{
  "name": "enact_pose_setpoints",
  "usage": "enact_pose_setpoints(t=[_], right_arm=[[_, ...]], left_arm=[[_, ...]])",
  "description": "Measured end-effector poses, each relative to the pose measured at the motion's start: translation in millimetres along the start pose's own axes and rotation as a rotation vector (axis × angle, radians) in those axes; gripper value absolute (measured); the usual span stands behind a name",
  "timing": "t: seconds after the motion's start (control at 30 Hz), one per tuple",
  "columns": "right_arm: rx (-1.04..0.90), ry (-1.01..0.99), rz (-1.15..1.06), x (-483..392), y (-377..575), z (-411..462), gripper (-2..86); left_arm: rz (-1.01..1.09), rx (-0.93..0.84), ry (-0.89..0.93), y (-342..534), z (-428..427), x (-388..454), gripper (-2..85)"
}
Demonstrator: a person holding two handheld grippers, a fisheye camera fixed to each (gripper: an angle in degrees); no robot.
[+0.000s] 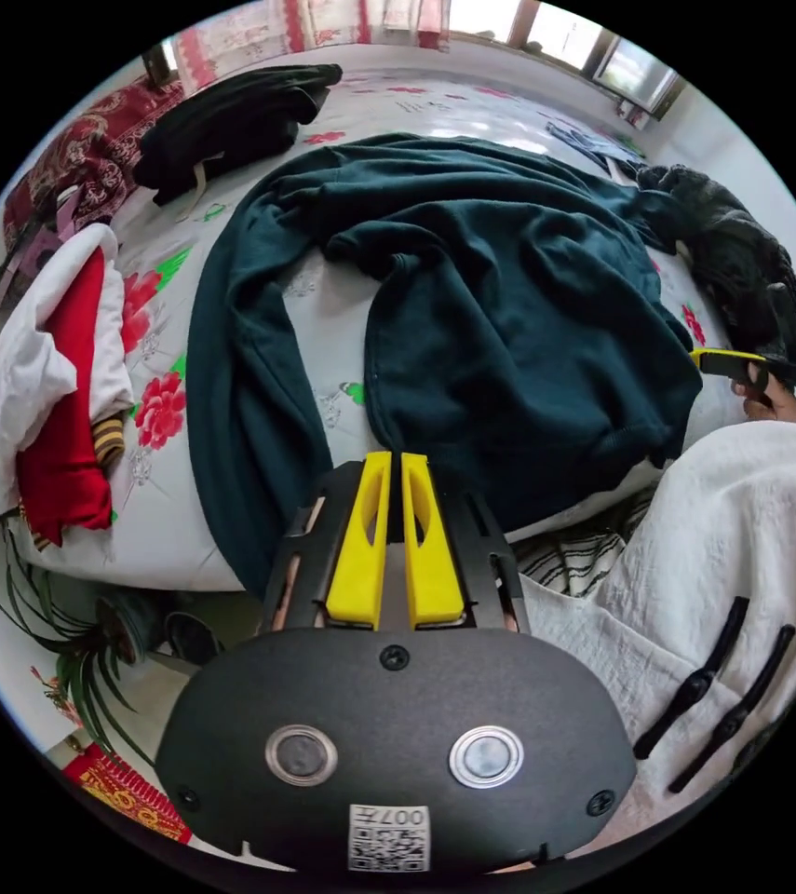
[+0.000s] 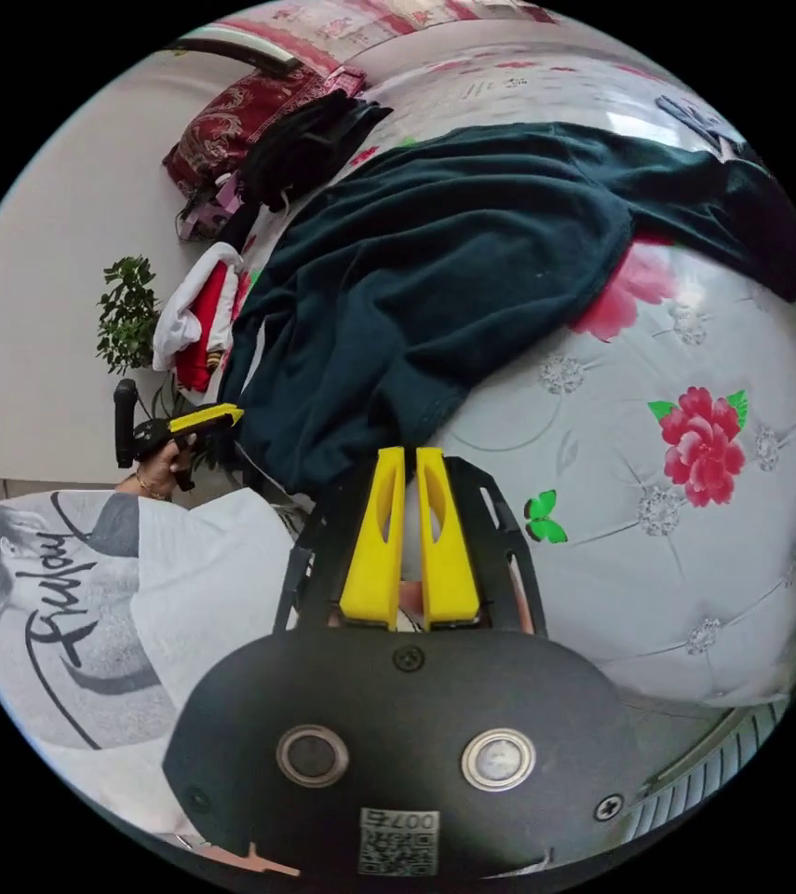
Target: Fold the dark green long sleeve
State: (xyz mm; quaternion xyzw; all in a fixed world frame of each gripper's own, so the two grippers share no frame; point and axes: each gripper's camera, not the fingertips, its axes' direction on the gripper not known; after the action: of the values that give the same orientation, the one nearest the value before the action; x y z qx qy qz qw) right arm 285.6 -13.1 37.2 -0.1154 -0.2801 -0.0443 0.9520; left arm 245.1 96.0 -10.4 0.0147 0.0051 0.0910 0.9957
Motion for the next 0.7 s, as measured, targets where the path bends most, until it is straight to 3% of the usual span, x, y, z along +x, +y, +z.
enact_pose_setpoints(t=[0.2, 0.4, 0.5, 0.57, 0.67, 0.7], right_arm=[[-0.006, 0.086, -0.07, 33.4, 80.3, -108.7, 0.0], [0.089, -0.043, 0.215, 106.3, 144.4, -84.6, -0.2], [0.321, -0.231, 0.226, 109.8, 164.4, -104.7, -0.2], [0.639, -0.627, 0.159, 111.2, 172.8, -142.9, -0.3], [0.924, -1.134, -0.052, 96.7, 154.6, -187.1, -0.3], [0.943, -1.209, -0.113, 88.4, 147.4, -197.3, -0.3]], left_arm=[[-0.048, 0.032, 0.137, 58.2, -65.0, -45.0, -0.5], [-0.182, -0.048, 0.255, 100.4, -9.2, -29.5, -0.2], [-0.23, -0.025, 0.265, 111.5, -13.2, -24.7, 0.0], [-0.241, 0.015, 0.227, 119.9, -24.6, -27.3, 0.3], [-0.325, 0.101, 0.111, 129.8, -43.8, -43.9, 1.5], [-0.362, 0.126, 0.093, 129.8, -48.8, -52.6, 3.3]])
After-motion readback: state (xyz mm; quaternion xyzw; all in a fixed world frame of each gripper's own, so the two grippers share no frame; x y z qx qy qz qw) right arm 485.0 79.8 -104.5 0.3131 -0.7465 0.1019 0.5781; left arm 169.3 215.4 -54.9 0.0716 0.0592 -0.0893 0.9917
